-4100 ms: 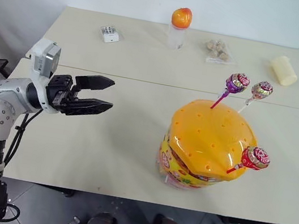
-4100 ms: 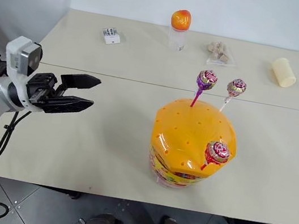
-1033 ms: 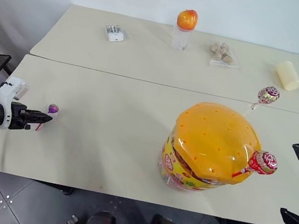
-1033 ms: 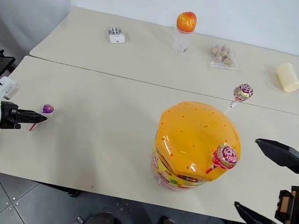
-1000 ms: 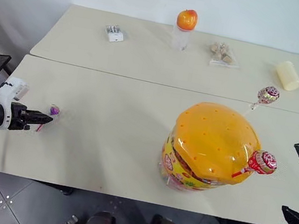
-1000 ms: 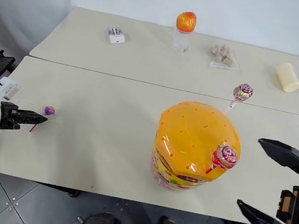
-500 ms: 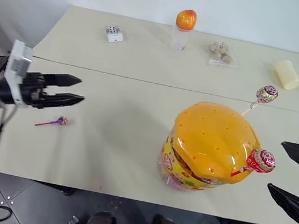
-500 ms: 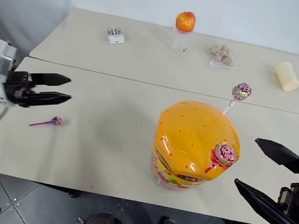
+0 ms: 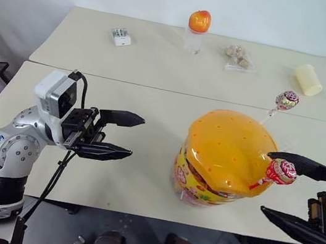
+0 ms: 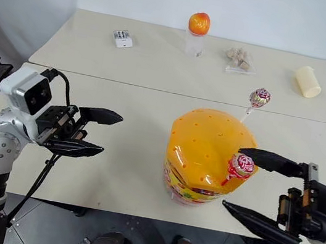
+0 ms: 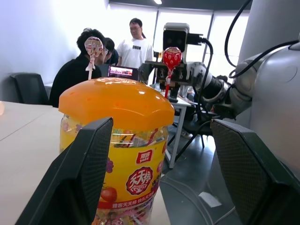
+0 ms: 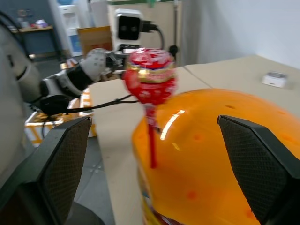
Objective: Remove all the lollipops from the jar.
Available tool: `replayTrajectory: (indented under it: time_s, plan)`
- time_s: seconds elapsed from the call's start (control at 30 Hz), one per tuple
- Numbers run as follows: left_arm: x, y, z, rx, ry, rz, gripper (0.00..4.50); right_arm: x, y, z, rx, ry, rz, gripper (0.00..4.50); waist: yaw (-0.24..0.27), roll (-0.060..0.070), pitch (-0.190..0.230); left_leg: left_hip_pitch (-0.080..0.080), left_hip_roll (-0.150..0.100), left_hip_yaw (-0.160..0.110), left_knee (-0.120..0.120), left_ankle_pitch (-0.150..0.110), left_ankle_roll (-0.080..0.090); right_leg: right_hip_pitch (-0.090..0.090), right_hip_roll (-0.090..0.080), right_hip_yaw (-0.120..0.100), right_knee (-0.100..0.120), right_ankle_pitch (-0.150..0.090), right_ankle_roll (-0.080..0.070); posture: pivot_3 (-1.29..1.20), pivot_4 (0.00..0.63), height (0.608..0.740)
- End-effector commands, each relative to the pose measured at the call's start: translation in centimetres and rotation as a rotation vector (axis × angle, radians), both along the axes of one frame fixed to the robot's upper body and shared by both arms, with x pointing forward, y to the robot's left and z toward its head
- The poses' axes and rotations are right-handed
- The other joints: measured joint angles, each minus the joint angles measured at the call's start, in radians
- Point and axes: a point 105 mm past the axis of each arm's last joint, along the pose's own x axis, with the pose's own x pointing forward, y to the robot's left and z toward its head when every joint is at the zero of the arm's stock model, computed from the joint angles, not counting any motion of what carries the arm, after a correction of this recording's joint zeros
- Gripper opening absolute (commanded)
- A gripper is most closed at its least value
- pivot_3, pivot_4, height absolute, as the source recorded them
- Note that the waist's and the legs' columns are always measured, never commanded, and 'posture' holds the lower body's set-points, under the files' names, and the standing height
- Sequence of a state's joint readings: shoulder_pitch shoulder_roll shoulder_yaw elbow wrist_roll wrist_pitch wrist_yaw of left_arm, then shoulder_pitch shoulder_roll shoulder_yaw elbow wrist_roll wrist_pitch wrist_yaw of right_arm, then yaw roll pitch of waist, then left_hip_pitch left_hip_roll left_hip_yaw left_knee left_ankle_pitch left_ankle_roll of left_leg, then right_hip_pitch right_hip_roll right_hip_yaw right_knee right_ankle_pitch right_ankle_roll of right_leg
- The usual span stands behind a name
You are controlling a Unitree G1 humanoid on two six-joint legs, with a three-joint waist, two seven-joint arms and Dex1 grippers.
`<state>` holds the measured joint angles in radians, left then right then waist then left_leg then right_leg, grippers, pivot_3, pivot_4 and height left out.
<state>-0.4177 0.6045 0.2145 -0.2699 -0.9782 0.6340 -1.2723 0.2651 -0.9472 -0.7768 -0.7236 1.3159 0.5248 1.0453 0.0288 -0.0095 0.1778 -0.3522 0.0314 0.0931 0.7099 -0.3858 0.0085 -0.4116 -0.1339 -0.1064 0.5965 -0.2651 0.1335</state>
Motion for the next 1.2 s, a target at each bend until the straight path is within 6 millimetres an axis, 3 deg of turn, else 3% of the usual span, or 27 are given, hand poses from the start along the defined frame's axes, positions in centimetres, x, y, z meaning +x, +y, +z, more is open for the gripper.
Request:
replayTrajectory:
  time_s: [0.03, 0.17, 0.27, 0.5, 0.63, 0.87, 1.0, 1.1, 1.13, 1.2]
  plan:
    - [-0.5, -0.6, 0.7, -0.026, -0.028, -0.025, 3.52, -0.1, 0.5, -0.3, -0.01, -0.022, 0.014, 4.5, 0.0, 0.0, 0.0, 0.0, 0.0, 0.0, 0.0, 0.0, 0.0, 0.0, 0.0, 0.0, 0.0, 0.0, 0.0, 0.0, 0.15, 0.74]
    - [-0.6, -1.0, 0.6, -0.029, -0.01, -0.04, 3.52, 0.4, 0.4, -0.5, 0.018, -0.037, -0.008, 4.5, -0.002, 0.0, 0.0, 0.0, 0.0, 0.0, 0.0, 0.0, 0.0, 0.0, 0.0, 0.0, 0.0, 0.0, 0.0, 0.0, 0.15, 0.74]
    - [-0.5, -0.9, 0.4, -0.02, -0.003, -0.038, 3.57, 0.6, 0.5, -0.8, 0.019, -0.04, -0.006, 3.89, -0.003, 0.0, 0.0, 0.0, 0.0, 0.0, 0.0, 0.0, 0.0, 0.0, 0.0, 0.0, 0.0, 0.0, 0.0, 0.0, 0.15, 0.74]
    - [-0.2, -1.1, 0.7, -0.033, -0.018, -0.033, 3.57, 1.1, 0.7, -1.2, -0.003, -0.051, -0.014, 1.5, -0.002, 0.0, 0.0, 0.0, 0.0, 0.0, 0.0, 0.0, 0.0, 0.001, 0.0, 0.0, -0.001, 0.0, 0.0, 0.0, 0.15, 0.74]
    - [-0.1, -1.1, 0.7, -0.034, -0.021, -0.037, 3.57, 1.4, 0.6, -0.4, 0.052, -0.069, -0.021, 0.12, -0.003, 0.0, 0.0, 0.0, 0.0, 0.0, 0.0, 0.0, 0.0, 0.001, 0.0, 0.0, -0.001, 0.0, 0.0, 0.0, 0.15, 0.74]
    - [0.3, -0.6, 2.2, -0.144, 0.046, -0.025, 3.57, 1.3, 0.2, 2.1, 0.291, -0.068, -0.051, 0.04, -0.003, 0.0, 0.0, 0.0, 0.0, -0.001, 0.002, 0.0, 0.0, 0.001, 0.0, 0.0, 0.0, 0.0, 0.0, 0.0, 0.15, 0.74]
    - [0.7, -0.9, 1.8, -0.115, 0.008, -0.029, 3.57, 1.5, -1.7, 5.4, 0.511, -0.081, -0.17, 0.04, -0.001, 0.0, 0.0, -0.001, 0.0, -0.001, 0.002, 0.0, 0.0, 0.0, 0.0, 0.0, 0.0, 0.0, 0.0, 0.0, 0.15, 0.74]
    - [0.7, -1.6, 1.2, -0.033, -0.118, -0.017, 3.57, 2.7, -7.3, 6.2, 0.57, -0.06, -0.493, 0.04, 0.007, 0.0, 0.0, -0.002, 0.0, -0.001, 0.003, 0.0, 0.0, 0.001, 0.0, 0.0, -0.001, 0.0, 0.0, 0.0, 0.15, 0.74]
    - [0.4, -1.8, 0.5, 0.021, -0.167, -0.027, 3.57, 3.3, -9.6, 5.2, 0.52, 0.016, -0.648, 0.04, 0.014, 0.0, 0.0, -0.002, 0.0, -0.001, 0.003, -0.001, 0.001, 0.001, 0.0, 0.0, -0.001, 0.0, 0.0, 0.0, 0.15, 0.74]
    - [0.1, -2.0, -0.5, 0.088, -0.224, -0.045, 3.57, 3.7, -12.2, 3.4, 0.43, 0.132, -0.83, 0.04, 0.02, 0.001, -0.001, -0.002, -0.001, 0.002, 0.003, -0.002, 0.003, 0.0, 0.0, 0.0, -0.003, 0.0, 0.0, 0.0, 0.15, 0.74]
